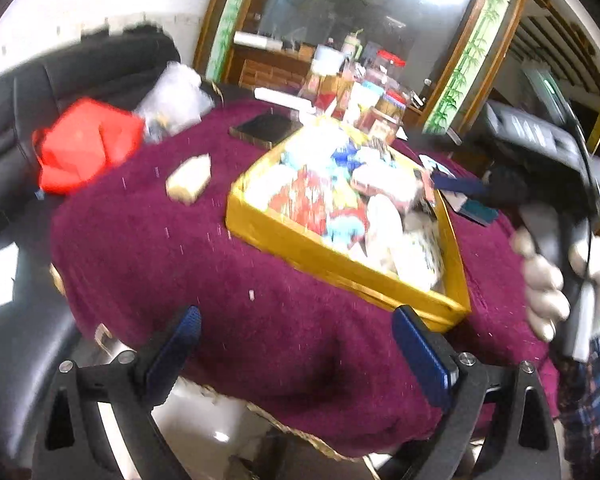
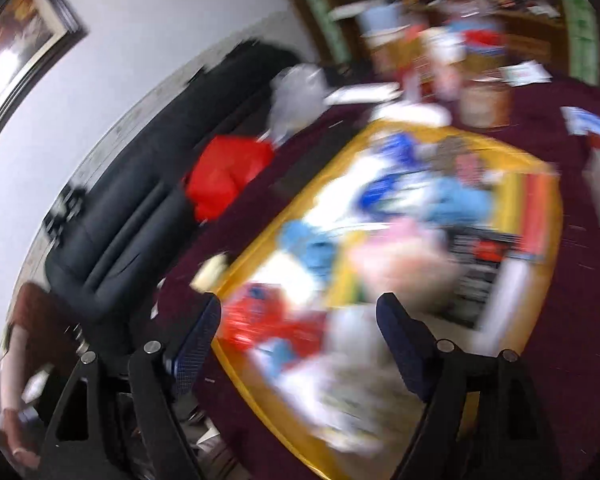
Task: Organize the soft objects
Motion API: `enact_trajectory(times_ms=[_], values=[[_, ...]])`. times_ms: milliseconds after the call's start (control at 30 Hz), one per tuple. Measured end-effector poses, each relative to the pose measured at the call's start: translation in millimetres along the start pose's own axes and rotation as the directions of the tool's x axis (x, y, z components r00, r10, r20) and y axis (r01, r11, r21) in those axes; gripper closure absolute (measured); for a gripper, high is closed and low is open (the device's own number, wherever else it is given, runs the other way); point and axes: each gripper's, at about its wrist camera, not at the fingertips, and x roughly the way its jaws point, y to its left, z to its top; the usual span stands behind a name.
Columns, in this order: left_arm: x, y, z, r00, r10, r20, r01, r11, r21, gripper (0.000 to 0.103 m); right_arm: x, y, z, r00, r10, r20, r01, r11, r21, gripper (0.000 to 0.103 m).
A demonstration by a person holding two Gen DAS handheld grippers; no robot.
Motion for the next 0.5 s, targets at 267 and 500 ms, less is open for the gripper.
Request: enact_trajectory(times_ms=[267,500], values=[[-85.8,-69.5,7.6,0.874,0.061,0.482,-0.136,0.983,0.121,0.000,-84.1,-74.3,-53.6,0.956,-0.196,0.216,0.166,0.974,0.152,0.023],[-13.1,-107.8,26.0,0.978,-0.154,0.142,0.140,0.985,0.105,0.000,-106.2,-71.0,-93.8,0.894,-0.319,0.315,0.292,0.947,0.131,0.018]])
